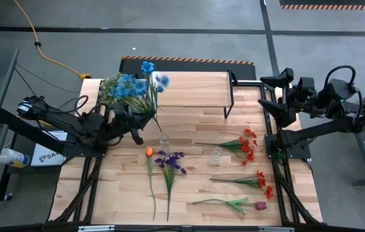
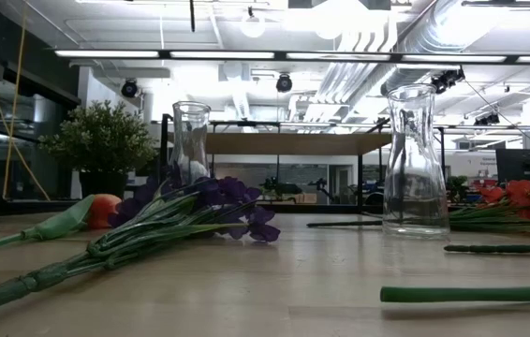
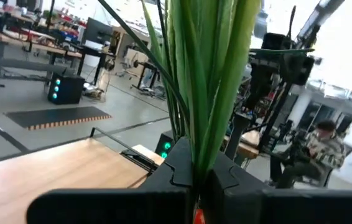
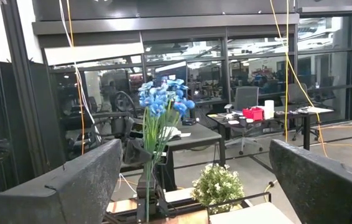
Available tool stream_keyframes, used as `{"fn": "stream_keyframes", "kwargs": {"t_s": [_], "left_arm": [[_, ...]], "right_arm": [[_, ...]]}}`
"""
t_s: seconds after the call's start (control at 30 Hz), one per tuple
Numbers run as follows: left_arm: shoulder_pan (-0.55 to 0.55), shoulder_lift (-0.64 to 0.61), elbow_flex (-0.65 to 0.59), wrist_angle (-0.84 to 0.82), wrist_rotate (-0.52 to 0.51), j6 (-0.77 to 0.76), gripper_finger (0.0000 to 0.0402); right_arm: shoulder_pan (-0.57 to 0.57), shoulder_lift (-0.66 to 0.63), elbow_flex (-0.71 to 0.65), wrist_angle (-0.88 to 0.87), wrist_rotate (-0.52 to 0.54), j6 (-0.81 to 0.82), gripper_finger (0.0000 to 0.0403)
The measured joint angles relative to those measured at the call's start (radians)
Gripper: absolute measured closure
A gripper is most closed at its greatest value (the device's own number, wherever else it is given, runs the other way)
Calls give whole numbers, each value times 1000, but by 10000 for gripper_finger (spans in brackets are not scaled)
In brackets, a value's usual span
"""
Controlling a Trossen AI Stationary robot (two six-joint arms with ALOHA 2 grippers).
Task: Pick and place flowers into a vace then onto a shelf
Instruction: Put the blue flowers into the left transparent vase
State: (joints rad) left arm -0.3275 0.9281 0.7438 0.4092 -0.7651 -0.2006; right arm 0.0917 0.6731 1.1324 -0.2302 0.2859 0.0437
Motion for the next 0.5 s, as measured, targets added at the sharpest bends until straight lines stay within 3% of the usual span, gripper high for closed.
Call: {"fn": "stream_keyframes", "kwargs": {"t_s": [0.3, 0.5], "left_arm": [[-4, 1, 32, -117, 145, 11, 364], [-35, 0, 43, -149, 153, 12, 364]], "right_arm": [[0, 0, 0, 2, 0, 0, 8], [0, 0, 0, 2, 0, 0, 8]]}}
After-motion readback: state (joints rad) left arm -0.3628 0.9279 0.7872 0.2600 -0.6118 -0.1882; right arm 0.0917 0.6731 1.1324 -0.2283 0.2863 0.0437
